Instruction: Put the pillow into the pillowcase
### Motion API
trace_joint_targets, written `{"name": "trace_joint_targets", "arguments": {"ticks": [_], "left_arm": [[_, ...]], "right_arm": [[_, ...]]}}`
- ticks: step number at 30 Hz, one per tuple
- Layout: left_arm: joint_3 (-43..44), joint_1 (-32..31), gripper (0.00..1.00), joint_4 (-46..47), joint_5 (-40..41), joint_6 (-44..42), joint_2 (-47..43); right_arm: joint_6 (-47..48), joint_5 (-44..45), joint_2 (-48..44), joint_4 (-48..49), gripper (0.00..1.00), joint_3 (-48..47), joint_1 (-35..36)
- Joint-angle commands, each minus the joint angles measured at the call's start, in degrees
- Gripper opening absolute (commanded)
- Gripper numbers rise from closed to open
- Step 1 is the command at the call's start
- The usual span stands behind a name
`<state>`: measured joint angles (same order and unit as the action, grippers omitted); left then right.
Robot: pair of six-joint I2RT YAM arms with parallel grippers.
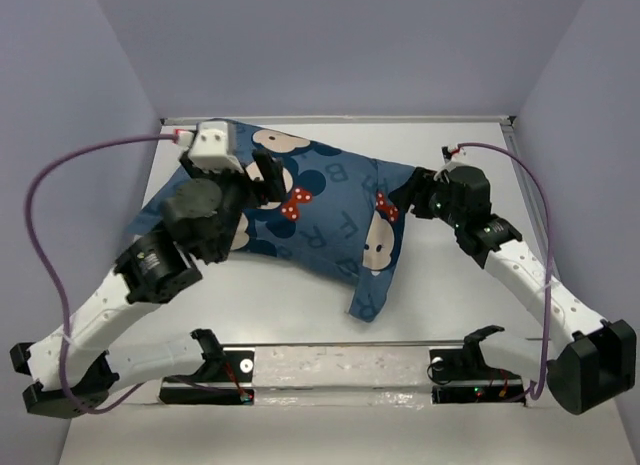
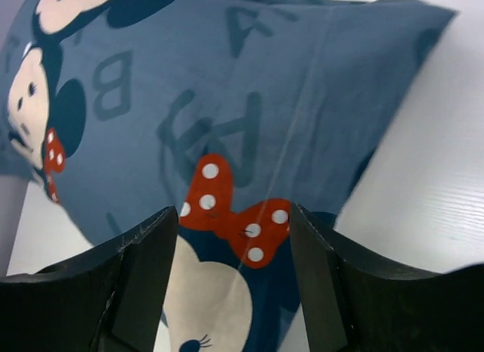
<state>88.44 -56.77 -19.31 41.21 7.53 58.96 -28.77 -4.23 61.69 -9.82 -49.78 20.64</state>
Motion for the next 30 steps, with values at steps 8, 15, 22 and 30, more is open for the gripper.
{"name": "trace_joint_targets", "arguments": {"ticks": [8,15,22,30], "left_arm": [[-51.0,12.4,0.99,-6.5,-1.3,46.5,-30.7],[-60.7,21.3,0.99,3.9,-3.9,45.2,-35.0],[-70.2,33.2,0.99,23.7,-16.2,40.5,-30.2],[-80.0,50.1,0.99,40.0,-31.4,37.2,-28.7]], "right_arm": [[3.2,-10.5,-5.7,1.3,0.84,4.4,-0.1],[-7.2,-21.8,-19.1,0.2,0.86,20.4,-0.1],[-13.8,-23.7,-29.7,-0.4,0.84,29.3,-0.1],[-17.0,-31.5,-20.3,15.6,0.82,35.4,-0.1]]}}
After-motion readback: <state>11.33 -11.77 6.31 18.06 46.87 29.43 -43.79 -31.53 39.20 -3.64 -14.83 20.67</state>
